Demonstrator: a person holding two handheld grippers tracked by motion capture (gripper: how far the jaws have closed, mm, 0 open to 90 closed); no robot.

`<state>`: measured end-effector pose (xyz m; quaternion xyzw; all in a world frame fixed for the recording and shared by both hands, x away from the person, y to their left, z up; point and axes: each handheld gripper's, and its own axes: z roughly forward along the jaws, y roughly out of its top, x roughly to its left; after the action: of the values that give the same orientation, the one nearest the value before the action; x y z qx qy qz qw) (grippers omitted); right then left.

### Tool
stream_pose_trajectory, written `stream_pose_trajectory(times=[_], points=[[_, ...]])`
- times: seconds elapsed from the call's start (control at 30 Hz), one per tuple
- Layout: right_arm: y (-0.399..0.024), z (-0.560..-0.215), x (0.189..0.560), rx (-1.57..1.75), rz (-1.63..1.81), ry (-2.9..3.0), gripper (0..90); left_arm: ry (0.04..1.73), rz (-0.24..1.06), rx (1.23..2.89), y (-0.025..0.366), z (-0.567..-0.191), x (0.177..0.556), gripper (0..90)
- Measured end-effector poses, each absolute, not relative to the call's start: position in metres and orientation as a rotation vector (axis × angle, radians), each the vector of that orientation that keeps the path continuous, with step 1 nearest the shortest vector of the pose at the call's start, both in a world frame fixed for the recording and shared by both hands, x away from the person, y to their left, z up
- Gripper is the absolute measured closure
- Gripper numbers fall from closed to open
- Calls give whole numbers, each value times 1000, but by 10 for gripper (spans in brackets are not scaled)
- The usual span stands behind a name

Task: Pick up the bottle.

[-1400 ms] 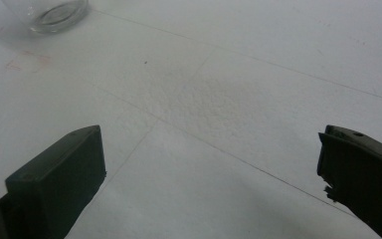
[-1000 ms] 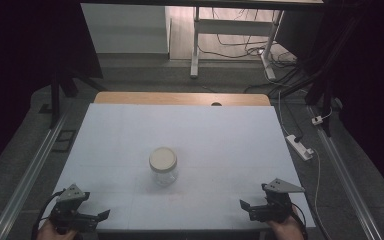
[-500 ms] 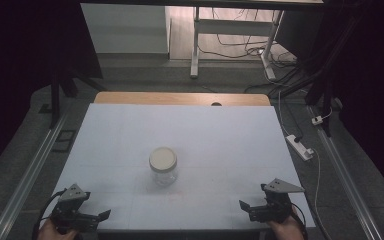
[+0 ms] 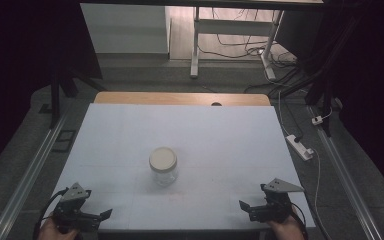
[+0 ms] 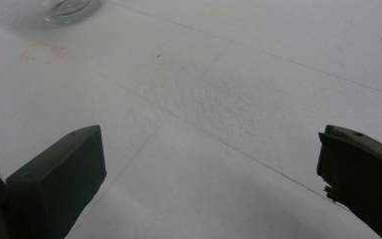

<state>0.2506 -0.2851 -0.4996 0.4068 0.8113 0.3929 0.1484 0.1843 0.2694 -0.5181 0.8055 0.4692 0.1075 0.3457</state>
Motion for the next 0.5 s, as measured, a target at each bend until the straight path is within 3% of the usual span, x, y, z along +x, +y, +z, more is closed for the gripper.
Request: stream_pose_trajectory(times=[0.5], points=[[-284,-500,251,1156,1119,2348,0,1142,278,2084,260,-511,187,0]])
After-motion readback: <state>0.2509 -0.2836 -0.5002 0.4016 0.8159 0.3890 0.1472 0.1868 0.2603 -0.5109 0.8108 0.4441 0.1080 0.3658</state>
